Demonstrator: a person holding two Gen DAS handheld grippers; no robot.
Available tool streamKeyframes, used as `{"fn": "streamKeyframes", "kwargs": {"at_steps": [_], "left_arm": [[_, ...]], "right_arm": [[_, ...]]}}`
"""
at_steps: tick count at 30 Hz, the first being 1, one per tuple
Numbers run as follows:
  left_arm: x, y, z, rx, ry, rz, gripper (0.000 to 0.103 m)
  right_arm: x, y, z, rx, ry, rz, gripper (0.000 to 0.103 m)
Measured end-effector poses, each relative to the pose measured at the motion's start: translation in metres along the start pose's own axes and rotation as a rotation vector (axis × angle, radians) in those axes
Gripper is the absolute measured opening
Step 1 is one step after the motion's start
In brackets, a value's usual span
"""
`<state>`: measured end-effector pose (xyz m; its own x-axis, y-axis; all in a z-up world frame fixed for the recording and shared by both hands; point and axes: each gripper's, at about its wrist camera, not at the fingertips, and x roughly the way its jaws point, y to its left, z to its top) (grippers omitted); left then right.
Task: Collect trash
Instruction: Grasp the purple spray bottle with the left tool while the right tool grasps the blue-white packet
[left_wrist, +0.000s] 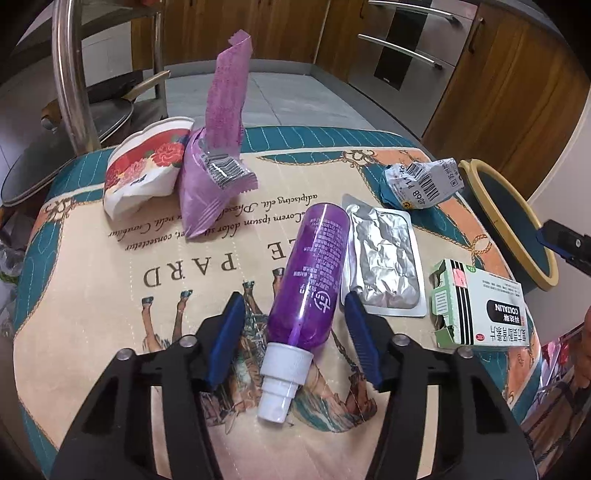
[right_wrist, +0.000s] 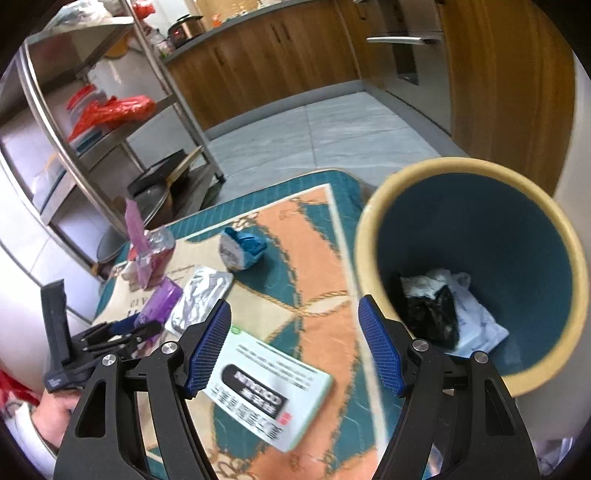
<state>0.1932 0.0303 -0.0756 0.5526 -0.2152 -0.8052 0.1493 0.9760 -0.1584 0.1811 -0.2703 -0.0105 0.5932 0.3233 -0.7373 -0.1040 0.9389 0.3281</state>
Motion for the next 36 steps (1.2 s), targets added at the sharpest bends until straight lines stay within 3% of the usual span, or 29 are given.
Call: {"fn": "streamKeyframes", "kwargs": {"at_steps": [2,3,12,24,27,28,32,36], "left_arm": [[-0.001,0.000,0.000,-0.005,-0.001,-0.010,0.036],[-0.002,0.000,-0.001,-0.005,-0.004,-0.001,0.035],[-0.012,0.018,-0.009,-0.108,-0.023,-0.020,0.034],[-0.015,0.017,-0.011,-0.110,-0.028,-0.017,0.034],[-0.015,0.018,-0.013,-0.115,-0.027,-0.014,0.034],[-0.016,0.018,-0.013,-0.116,-0.027,-0.013,0.034],[-0.018,0.016,-0.013,-0.116,-0.030,-0.007,0.034],[-0.026,0.015,-0.012,-0.113,-0.052,-0.003,0.033]], "right_arm": [[0.009,0.006,0.004,-0.003,0.007,0.019,0.072],[0.014,0.010,0.007,-0.004,0.011,0.033,0.072],[0.054,0.044,0.034,-0.026,0.019,0.101,0.072],[0.105,0.051,0.049,-0.011,0.060,0.049,0.072],[0.115,0.051,0.046,0.001,0.083,0.048,0.060],[0.117,0.052,0.046,-0.001,0.090,0.048,0.049],[0.113,0.054,0.044,-0.021,0.077,0.052,0.034],[0.105,0.051,0.044,-0.012,0.060,0.053,0.026]]}}
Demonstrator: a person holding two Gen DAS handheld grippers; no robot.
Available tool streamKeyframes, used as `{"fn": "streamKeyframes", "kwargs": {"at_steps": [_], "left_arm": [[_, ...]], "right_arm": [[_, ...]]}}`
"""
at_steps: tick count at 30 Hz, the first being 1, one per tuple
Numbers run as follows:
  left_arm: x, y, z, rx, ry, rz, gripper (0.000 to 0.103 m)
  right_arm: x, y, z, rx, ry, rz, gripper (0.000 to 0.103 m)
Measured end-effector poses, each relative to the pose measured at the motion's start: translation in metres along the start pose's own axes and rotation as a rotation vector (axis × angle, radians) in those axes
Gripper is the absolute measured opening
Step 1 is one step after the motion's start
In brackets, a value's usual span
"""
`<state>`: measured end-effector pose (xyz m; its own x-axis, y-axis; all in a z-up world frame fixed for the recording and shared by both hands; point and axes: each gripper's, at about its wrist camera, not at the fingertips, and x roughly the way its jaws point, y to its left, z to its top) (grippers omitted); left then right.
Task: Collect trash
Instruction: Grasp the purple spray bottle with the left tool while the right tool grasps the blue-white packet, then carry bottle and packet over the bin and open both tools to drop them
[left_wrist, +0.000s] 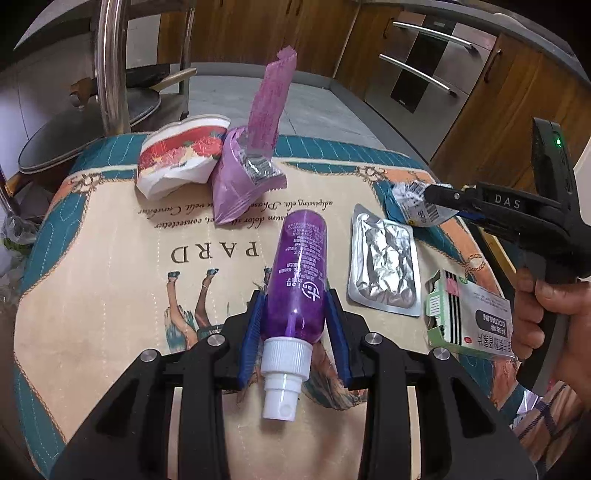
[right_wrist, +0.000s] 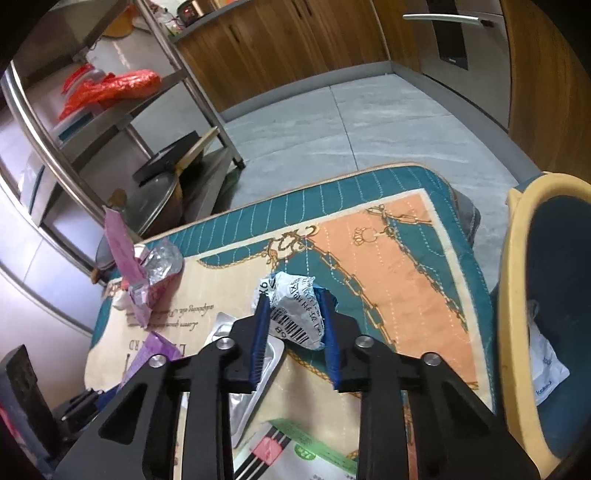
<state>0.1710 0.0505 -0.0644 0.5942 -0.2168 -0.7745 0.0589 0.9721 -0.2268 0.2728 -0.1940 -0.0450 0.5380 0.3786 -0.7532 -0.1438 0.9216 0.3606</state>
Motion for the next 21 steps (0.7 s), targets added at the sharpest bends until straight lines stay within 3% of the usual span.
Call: {"fn": "streamKeyframes", "kwargs": {"at_steps": [10,21], "left_arm": [[-0.024,-0.002,-0.006,-0.003,-0.036,0.006,0.033],[-0.051,-0.005,-0.020,0.007,-0.061,0.032,0.032]], "right_arm": [[-0.056,-0.003,0.000,0.032,-0.095,0.051,0.021],[-0.120,-0.007,-0.023,0.031,-0.157,0.088,0.017]]}}
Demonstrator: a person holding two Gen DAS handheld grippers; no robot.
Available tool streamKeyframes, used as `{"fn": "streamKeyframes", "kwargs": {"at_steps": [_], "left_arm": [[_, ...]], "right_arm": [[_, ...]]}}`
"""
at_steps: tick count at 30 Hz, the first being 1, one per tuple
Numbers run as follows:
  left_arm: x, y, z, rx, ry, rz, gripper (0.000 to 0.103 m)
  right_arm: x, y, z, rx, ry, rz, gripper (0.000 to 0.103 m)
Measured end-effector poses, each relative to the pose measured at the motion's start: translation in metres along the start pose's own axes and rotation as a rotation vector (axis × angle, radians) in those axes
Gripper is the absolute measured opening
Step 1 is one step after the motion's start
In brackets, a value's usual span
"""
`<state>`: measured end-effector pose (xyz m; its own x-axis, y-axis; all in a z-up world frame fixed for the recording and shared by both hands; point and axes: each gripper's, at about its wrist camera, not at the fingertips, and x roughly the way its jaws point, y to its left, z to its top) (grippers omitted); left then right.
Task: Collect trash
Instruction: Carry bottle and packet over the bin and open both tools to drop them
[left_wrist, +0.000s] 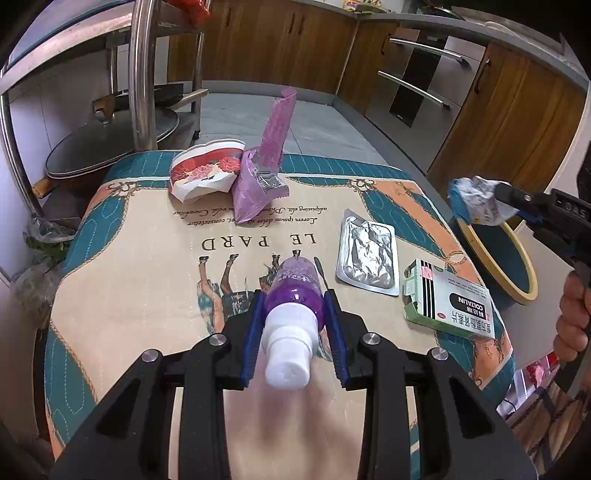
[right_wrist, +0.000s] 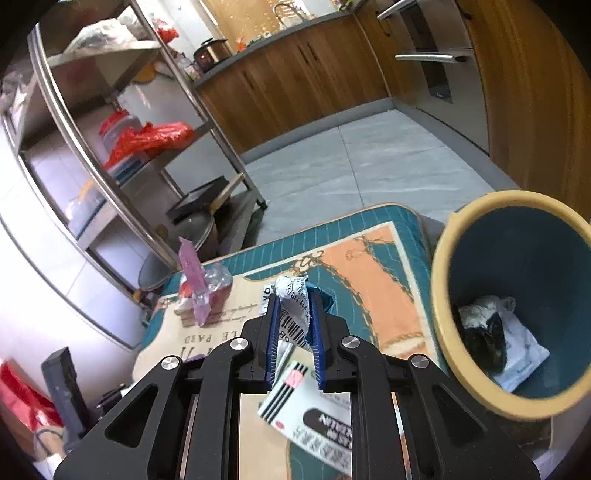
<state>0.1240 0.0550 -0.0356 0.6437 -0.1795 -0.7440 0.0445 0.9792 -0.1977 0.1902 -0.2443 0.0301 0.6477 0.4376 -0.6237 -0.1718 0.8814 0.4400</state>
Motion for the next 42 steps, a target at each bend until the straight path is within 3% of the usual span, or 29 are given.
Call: {"fn": "streamKeyframes", "kwargs": {"at_steps": [7,21,32,42], "left_arm": [[-0.015,-0.019,0.002,0.035,-0.025,-0.011,0.032],[-0.029,-0.096,0.016,0.134,-0.054,-0.112,0.032],[-0.019,-0.162,0.030,0.214,-0.045,-0.180,0.032],[0.013,-0.234,0.047,0.304,-0.019,-0.235,0.032]], "right_arm": [[-0.032,-0.020,-0.007,0.045,-0.038,0.004,0.016],[-0.081,-0.065,-0.017,0.145,-0.111,-0.028,0.016],[-0.100,-0.105,-0.022,0.232,-0.146,-0.074,0.016],[-0.099,-0.148,-0.029,0.346,-0.150,-0.132,0.016]]}}
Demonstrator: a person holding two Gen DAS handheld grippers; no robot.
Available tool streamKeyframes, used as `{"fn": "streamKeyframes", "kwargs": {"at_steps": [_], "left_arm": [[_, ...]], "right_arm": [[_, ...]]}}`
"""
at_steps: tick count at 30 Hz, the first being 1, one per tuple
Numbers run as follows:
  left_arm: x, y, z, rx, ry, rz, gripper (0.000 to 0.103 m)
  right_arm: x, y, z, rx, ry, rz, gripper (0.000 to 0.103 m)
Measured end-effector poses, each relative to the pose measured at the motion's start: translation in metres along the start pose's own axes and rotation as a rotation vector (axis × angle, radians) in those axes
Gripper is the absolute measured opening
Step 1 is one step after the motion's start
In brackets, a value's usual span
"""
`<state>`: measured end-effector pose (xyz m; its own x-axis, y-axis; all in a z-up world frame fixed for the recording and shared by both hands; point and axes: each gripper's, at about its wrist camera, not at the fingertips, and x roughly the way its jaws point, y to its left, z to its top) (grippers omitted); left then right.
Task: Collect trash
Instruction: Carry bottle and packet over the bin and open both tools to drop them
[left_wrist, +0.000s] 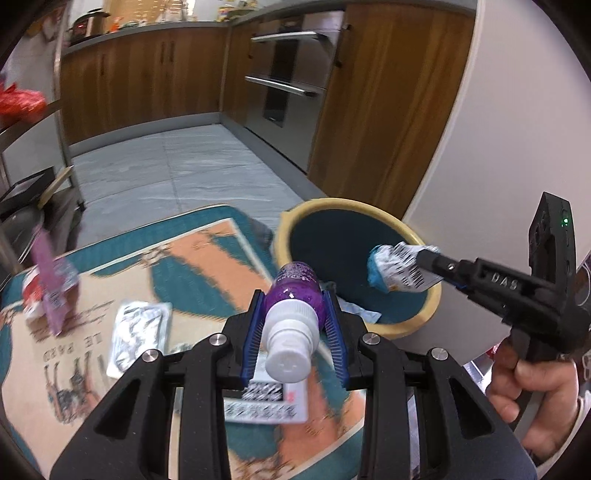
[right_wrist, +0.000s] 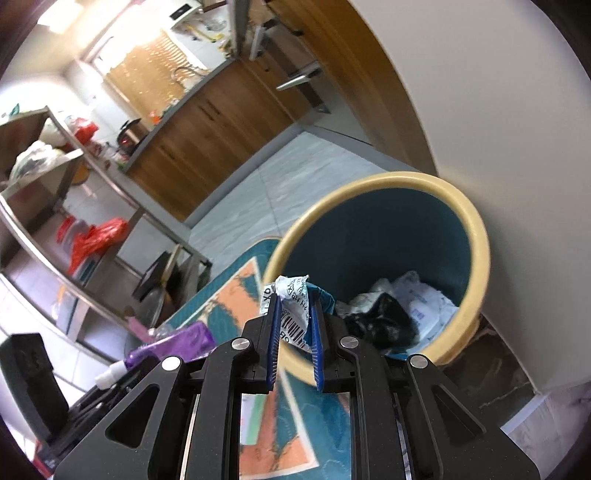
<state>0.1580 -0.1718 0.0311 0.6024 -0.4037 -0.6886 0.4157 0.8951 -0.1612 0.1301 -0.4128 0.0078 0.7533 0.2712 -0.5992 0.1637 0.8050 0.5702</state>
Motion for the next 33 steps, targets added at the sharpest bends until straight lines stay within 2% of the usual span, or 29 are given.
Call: {"fn": "streamKeyframes", "kwargs": {"at_steps": [8,18,22,26,33], "left_arm": [[0.057,-0.038,0.012,0.065,0.086,-0.025,0.032],[0.092,-0.048,0.005,0.105,0.188,-0.032,0.032],[0.093,-0.047,0.003,0.100,0.195,-0.039,0.032],[0.091,-0.046,0.005,0.096,0.183,-0.043,0.032],[0.079,-0.037,0.011,0.074,0.142,-0.045,0.034]], "right_arm": [[0.006,-0.015,0.001,0.032,0.023,-0.067,0.016],[0.020,-0.029,-0.004,0.077,0.079,-0.115,0.019],[0.022,-0.030,-0.004,0.080,0.091,-0.119,0.022],[0.023,-0.029,-0.005,0.083,0.098,-0.125,0.029],[0.021,-0.031,-0.005,0.090,0.091,-0.127,0.032]]}}
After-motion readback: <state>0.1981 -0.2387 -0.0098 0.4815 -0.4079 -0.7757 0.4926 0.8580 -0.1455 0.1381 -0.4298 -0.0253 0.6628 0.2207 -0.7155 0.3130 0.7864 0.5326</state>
